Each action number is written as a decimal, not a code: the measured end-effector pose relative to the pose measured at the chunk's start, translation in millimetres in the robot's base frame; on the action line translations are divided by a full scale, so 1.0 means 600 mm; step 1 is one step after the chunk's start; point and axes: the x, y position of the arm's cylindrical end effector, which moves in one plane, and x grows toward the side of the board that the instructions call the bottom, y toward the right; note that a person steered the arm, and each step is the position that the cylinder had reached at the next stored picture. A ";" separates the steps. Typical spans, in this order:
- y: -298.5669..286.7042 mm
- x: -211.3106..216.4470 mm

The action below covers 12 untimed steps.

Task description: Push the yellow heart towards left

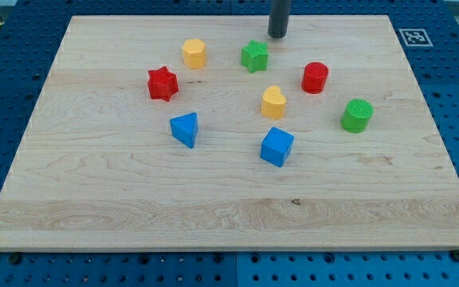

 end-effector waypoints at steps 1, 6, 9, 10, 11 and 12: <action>0.017 0.000; 0.216 0.206; 0.249 0.454; 0.245 0.454; 0.191 0.451; 0.144 0.451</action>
